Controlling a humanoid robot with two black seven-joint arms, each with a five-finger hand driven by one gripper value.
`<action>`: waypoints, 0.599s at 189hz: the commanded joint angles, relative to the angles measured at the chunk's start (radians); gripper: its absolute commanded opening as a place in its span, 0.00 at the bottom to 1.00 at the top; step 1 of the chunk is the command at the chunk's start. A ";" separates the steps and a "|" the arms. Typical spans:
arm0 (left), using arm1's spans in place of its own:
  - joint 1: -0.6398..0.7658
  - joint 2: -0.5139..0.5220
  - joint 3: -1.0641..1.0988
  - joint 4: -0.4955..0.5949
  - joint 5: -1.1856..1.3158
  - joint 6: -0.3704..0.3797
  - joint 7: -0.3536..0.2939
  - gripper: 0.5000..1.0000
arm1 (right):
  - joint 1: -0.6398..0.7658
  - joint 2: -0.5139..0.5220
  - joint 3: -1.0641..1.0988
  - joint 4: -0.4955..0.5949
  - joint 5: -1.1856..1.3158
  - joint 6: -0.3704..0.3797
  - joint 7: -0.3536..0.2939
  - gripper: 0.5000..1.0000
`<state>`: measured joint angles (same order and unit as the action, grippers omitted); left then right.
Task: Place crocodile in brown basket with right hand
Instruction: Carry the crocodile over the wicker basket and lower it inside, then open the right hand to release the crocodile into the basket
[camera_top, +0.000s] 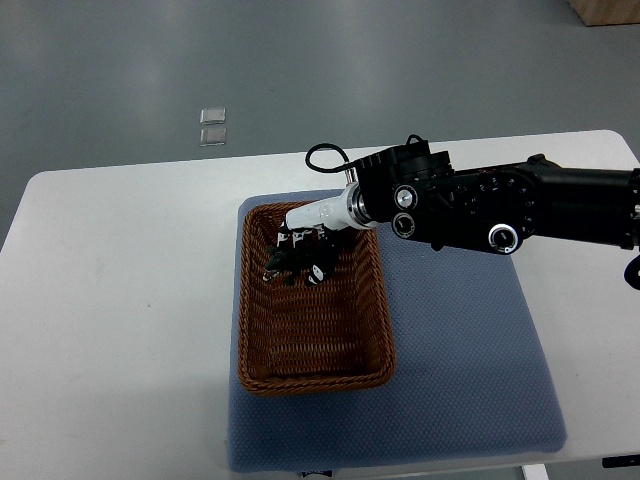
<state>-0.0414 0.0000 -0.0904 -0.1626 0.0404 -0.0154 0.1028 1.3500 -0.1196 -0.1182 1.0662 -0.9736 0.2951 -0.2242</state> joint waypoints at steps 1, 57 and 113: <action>0.001 0.000 0.000 0.000 0.000 0.000 0.000 1.00 | -0.017 0.009 0.000 -0.008 -0.002 -0.014 0.002 0.29; 0.000 0.000 -0.002 0.001 0.000 0.000 0.000 1.00 | -0.034 0.020 -0.003 -0.017 -0.005 -0.014 0.002 0.74; 0.000 0.000 -0.002 0.000 0.000 0.000 0.000 1.00 | -0.026 -0.017 0.012 -0.017 0.001 -0.005 0.002 0.85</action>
<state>-0.0414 0.0000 -0.0931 -0.1617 0.0397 -0.0154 0.1028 1.3179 -0.1162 -0.1123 1.0492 -0.9773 0.2889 -0.2224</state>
